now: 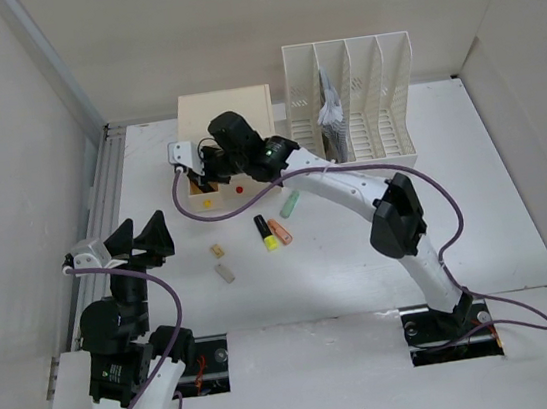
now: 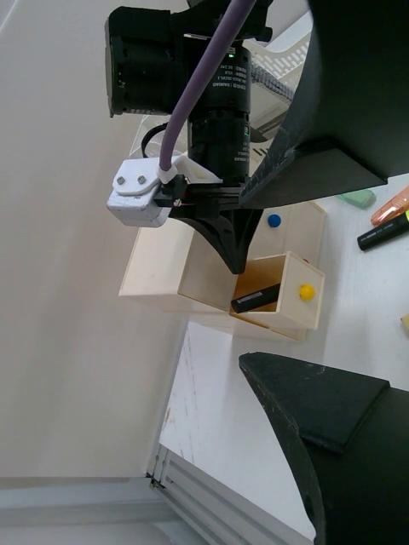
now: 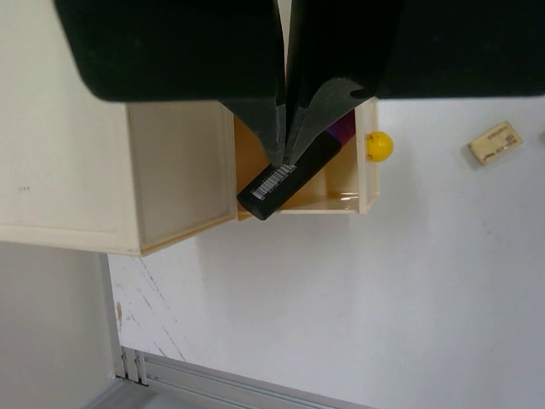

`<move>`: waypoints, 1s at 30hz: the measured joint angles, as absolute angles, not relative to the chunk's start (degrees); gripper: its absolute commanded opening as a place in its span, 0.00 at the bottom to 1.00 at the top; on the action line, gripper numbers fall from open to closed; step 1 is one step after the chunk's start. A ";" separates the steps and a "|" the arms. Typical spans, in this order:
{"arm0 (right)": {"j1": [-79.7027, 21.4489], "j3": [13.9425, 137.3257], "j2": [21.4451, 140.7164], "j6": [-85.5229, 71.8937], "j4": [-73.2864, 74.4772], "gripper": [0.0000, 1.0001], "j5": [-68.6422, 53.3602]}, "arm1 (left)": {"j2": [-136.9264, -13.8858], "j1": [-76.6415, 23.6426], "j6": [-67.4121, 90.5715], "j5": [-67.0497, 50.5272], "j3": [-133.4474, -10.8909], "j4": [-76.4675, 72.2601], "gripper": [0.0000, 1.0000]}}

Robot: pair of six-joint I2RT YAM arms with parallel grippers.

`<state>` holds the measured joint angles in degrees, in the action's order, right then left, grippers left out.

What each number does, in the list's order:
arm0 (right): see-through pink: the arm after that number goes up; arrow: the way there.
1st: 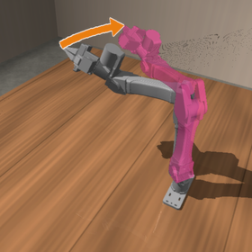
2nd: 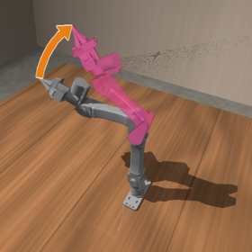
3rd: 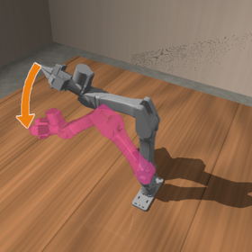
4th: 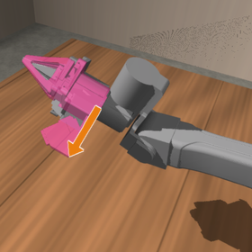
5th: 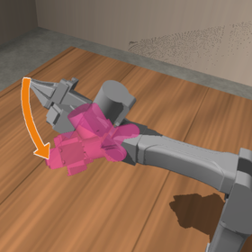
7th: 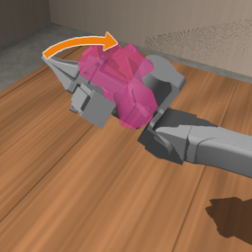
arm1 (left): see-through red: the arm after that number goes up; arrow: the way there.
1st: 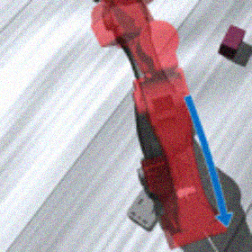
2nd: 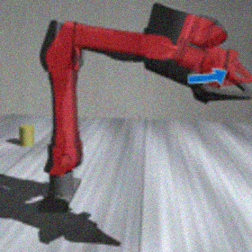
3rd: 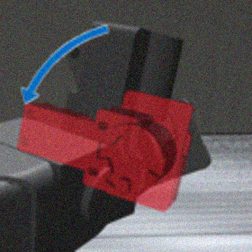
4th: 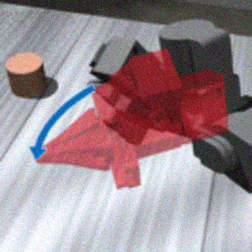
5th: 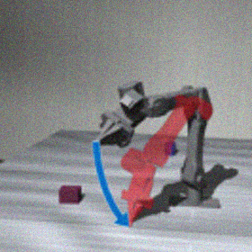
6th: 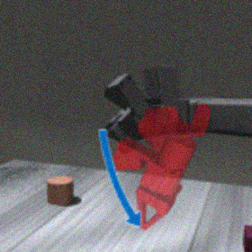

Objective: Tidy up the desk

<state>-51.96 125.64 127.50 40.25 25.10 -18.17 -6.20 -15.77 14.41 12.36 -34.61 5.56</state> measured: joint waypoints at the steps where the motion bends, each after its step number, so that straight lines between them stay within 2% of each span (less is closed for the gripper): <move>1: -52.16 125.62 127.50 40.27 25.08 0.06 -17.47 | -6.20 -15.77 14.41 12.36 -34.61 5.56 0.65; 30: -54.39 132.90 137.53 40.03 24.82 0.03 -9.37 | -6.15 -15.77 14.41 12.91 -34.61 5.56 0.65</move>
<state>-54.39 132.90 137.53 40.03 24.82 -9.37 -6.15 -15.77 14.41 12.91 -34.61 5.56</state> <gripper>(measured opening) 0.037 0.651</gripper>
